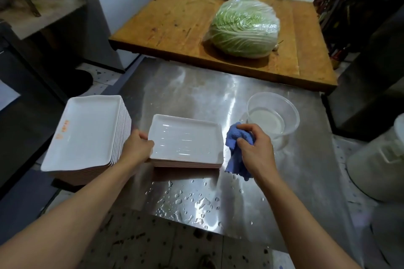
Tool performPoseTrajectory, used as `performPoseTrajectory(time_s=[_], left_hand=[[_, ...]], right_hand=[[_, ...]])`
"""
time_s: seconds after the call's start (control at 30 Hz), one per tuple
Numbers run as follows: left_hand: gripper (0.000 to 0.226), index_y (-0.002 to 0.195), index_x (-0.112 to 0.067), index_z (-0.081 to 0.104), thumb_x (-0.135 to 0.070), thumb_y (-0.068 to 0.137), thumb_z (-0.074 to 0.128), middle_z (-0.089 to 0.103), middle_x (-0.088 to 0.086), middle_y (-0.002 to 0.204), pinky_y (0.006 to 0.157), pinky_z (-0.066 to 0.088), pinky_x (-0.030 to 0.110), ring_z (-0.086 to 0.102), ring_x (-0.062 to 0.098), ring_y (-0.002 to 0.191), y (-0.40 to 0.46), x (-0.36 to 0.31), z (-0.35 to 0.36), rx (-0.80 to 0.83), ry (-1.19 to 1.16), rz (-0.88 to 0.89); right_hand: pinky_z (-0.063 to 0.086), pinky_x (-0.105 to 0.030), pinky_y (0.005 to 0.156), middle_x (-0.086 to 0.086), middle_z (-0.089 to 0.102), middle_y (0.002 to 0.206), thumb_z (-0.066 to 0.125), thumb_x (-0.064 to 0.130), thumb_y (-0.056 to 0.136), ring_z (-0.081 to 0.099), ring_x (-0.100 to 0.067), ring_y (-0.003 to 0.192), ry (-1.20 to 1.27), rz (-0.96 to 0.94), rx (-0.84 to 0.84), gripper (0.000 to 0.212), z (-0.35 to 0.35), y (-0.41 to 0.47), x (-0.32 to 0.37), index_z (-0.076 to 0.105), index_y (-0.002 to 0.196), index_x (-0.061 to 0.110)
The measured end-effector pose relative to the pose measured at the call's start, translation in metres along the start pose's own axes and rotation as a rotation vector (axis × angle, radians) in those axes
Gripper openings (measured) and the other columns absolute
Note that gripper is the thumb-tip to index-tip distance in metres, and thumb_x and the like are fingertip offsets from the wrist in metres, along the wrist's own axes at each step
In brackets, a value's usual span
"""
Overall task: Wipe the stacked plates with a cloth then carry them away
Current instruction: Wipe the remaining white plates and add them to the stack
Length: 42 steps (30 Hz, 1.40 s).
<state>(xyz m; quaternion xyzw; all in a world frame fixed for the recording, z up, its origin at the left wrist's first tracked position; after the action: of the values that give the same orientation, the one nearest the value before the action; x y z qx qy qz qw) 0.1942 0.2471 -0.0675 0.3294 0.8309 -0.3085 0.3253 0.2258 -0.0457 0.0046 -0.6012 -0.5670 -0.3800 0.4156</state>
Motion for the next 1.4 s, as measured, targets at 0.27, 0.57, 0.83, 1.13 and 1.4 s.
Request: performPoseTrajectory(time_s=[0.27,0.57,0.83,1.13,1.4], left_hand=[[0.023,0.098,-0.007,0.048,0.01,0.082,0.047,0.053,0.016,0.095,0.064,0.051,0.038,0.055,0.027,0.081,-0.025,-0.025,0.002,0.132,-0.346,-0.086],[0.044,0.116,-0.008,0.042,0.017,0.081,0.049,0.051,0.008,0.105,0.049,0.054,0.029,0.057,0.018,0.081,-0.053,-0.149,0.039,0.24,-0.46,0.1],[0.055,0.128,-0.016,0.05,0.008,0.079,0.054,0.06,0.008,0.12,0.081,0.054,0.038,0.057,0.024,0.103,-0.075,-0.22,0.088,0.066,-0.087,0.525],[0.054,0.127,-0.017,0.049,0.008,0.079,0.051,0.066,0.014,0.105,0.062,0.042,0.028,0.054,0.023,0.076,-0.102,-0.245,0.104,-0.123,0.114,0.784],[0.053,0.124,-0.018,0.05,0.007,0.078,0.047,0.067,0.016,0.1,0.061,0.043,0.03,0.059,0.033,0.079,-0.108,-0.249,0.103,-0.147,0.116,0.788]], right_hand=[[0.049,-0.024,0.079,0.02,0.062,0.095,0.049,0.002,0.084,0.06,-0.005,0.091,0.021,-0.016,-0.054,0.033,-0.029,0.007,0.004,0.061,0.096,0.031],[0.045,-0.016,0.068,0.019,0.061,0.092,0.051,0.001,0.085,0.059,0.0,0.084,0.063,-0.057,-0.188,0.033,-0.09,0.021,0.009,0.059,0.091,0.032],[0.046,-0.013,0.066,0.022,0.062,0.093,0.052,0.0,0.082,0.059,0.003,0.084,0.116,-0.049,-0.278,0.034,-0.13,0.023,-0.005,0.059,0.089,0.033],[0.046,-0.012,0.067,0.018,0.062,0.095,0.054,0.001,0.084,0.059,0.002,0.086,0.119,-0.057,-0.301,0.028,-0.148,0.024,-0.014,0.061,0.095,0.025],[0.047,-0.015,0.072,0.014,0.064,0.101,0.053,-0.001,0.083,0.06,-0.002,0.092,0.159,-0.055,-0.283,0.029,-0.154,0.021,-0.01,0.062,0.097,0.023]])
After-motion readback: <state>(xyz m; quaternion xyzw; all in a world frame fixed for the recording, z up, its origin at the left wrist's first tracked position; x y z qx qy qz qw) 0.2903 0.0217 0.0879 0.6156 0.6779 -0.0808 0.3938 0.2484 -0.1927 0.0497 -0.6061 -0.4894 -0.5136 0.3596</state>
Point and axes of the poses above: each hand's wrist, its own y-axis towards the middle knuckle, its own z-axis out of the palm, x = y × z, the point moved 4 cm from there along y, towards the middle knuckle
